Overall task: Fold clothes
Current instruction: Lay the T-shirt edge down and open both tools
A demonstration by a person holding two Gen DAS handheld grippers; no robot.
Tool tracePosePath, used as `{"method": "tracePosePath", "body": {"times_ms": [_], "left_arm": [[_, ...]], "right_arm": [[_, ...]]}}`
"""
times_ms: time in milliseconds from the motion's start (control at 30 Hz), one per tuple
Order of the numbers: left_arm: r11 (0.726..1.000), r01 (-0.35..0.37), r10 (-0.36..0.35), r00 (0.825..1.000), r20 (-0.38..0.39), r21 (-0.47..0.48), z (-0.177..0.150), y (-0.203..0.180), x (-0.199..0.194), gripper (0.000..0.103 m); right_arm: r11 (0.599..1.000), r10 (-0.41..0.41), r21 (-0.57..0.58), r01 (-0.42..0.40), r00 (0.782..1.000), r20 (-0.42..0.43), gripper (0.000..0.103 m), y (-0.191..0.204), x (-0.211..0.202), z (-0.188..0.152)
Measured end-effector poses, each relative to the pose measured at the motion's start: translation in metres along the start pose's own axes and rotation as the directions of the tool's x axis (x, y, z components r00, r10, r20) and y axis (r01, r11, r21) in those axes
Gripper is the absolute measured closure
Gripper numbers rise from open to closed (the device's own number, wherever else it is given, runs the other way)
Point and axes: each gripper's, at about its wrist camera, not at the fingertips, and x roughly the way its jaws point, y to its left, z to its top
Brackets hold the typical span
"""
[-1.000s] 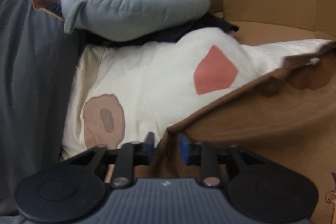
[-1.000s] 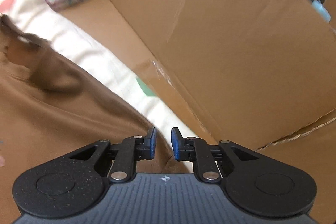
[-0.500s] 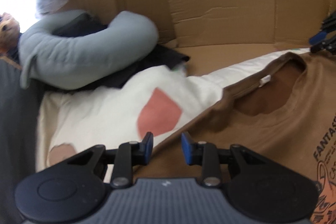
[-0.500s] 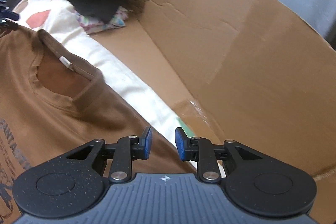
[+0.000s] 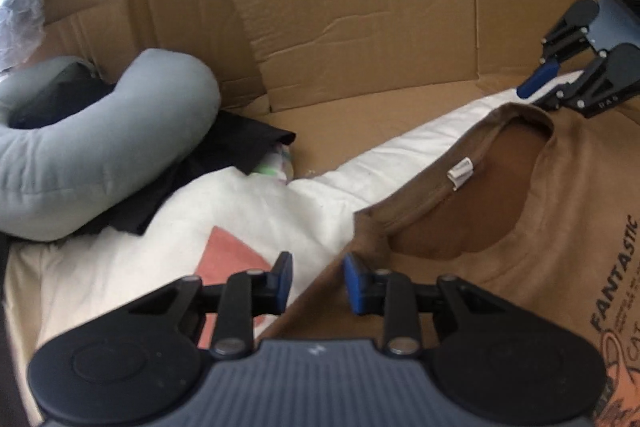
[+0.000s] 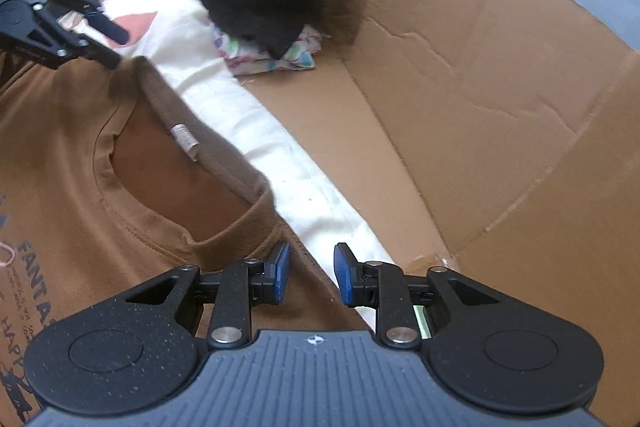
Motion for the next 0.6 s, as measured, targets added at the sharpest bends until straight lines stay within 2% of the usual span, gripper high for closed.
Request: {"method": "tracePosePath", "body": {"times_ms": [100,233,400,433,500,533,567,600], "left_arm": [[1.0,0.023,-0.023,1.0,-0.004,-0.017,0.003,0.004,0.012,0.077],[0.991,0.13,-0.13,0.991,-0.012,-0.017,0.005,0.006,0.02,0.077],[0.982,0.187,-0.186,0.981,-0.061,0.019,0.006,0.002,0.029,0.072],[0.981,0.196,-0.194,0.979,-0.068,0.014,0.006,0.003,0.03,0.072],[0.977,0.213,-0.213,0.974,-0.081,0.001,0.004,0.005,0.032,0.073],[0.975,0.223,-0.223,0.971,-0.089,-0.007,0.003,0.006,0.032,0.076],[0.974,0.224,-0.224,0.97,-0.095,-0.005,0.002,0.006,0.032,0.085],[0.977,0.215,-0.214,0.972,-0.091,0.001,0.001,0.007,0.031,0.09]], "right_arm": [[1.0,0.011,-0.008,-0.012,1.0,-0.012,0.072,0.0,0.01,0.0],[0.998,0.056,-0.02,-0.056,0.998,-0.03,0.072,-0.002,0.018,0.001],[0.99,0.103,-0.087,-0.108,0.993,-0.053,0.073,0.0,0.024,0.004],[0.989,0.114,-0.093,-0.119,0.992,-0.058,0.076,0.0,0.026,0.004],[0.985,0.132,-0.102,-0.138,0.989,-0.065,0.09,0.001,0.029,0.005],[0.985,0.133,-0.098,-0.138,0.989,-0.061,0.096,0.001,0.029,0.006],[0.986,0.131,-0.092,-0.136,0.99,-0.056,0.097,0.0,0.028,0.007],[0.987,0.129,-0.086,-0.133,0.99,-0.05,0.099,-0.001,0.027,0.008]]}}
